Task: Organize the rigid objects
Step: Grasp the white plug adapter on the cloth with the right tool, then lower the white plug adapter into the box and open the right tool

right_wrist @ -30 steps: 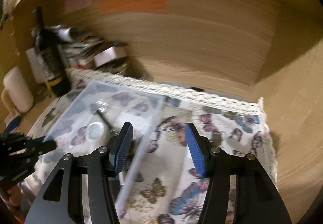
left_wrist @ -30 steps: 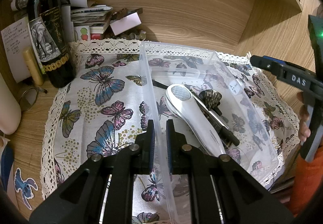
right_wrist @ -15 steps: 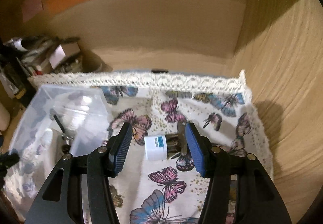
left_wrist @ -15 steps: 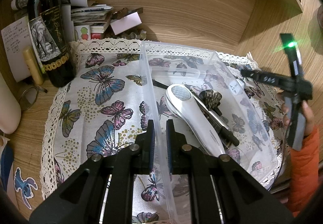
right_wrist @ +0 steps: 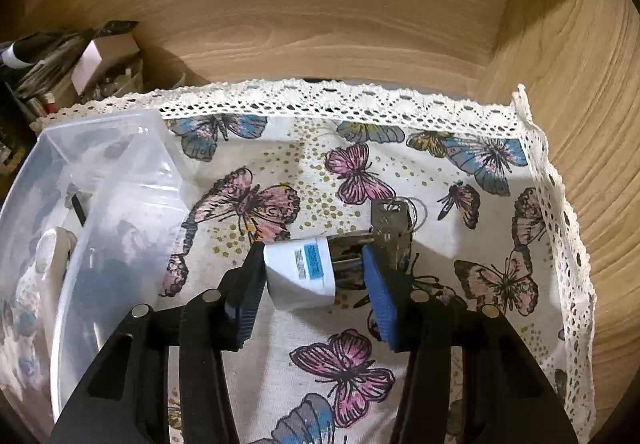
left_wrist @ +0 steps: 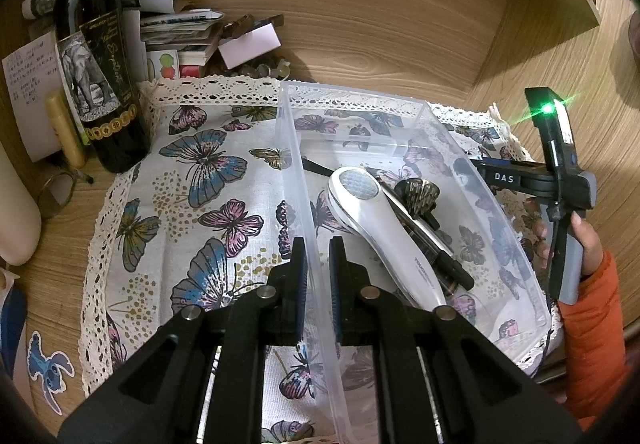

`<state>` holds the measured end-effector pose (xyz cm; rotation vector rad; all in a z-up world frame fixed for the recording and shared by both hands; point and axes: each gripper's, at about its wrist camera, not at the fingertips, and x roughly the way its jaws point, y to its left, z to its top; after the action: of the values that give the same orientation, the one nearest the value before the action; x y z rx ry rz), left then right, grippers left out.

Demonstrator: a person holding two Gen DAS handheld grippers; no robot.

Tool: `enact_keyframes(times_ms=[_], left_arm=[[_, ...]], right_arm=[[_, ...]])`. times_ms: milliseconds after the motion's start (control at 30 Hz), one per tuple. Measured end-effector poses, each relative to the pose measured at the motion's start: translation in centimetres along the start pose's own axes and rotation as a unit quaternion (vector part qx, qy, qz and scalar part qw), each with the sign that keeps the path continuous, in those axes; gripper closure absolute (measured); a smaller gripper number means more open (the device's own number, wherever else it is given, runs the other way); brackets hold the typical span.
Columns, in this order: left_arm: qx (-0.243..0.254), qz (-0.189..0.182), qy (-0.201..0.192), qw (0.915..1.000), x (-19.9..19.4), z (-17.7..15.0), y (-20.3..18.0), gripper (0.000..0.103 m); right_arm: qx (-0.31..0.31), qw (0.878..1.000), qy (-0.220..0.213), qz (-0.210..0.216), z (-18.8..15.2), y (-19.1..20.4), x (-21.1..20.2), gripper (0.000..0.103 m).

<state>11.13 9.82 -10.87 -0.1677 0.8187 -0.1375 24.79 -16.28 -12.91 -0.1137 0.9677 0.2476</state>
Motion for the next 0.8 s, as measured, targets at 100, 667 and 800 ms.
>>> enact_keyframes(times_ms=[100,667,800], left_arm=[[0.000,0.000,0.000,1.0000,0.0,0.0,0.0,0.094],[0.003,0.002,0.000,1.0000,-0.1,0.0,0.0,0.094],[0.003,0.003,0.000,1.0000,-0.1,0.0,0.0,0.094]], right_arm=[[0.000,1.000,-0.009,0.003,-0.1,0.1,-0.8,0.058],[-0.040,0.992,-0.116,0.025,0.8,3.5,-10.0,0.058],[-0.064,0.988,-0.134,0.040,0.7,5.6,-11.0,0.058]])
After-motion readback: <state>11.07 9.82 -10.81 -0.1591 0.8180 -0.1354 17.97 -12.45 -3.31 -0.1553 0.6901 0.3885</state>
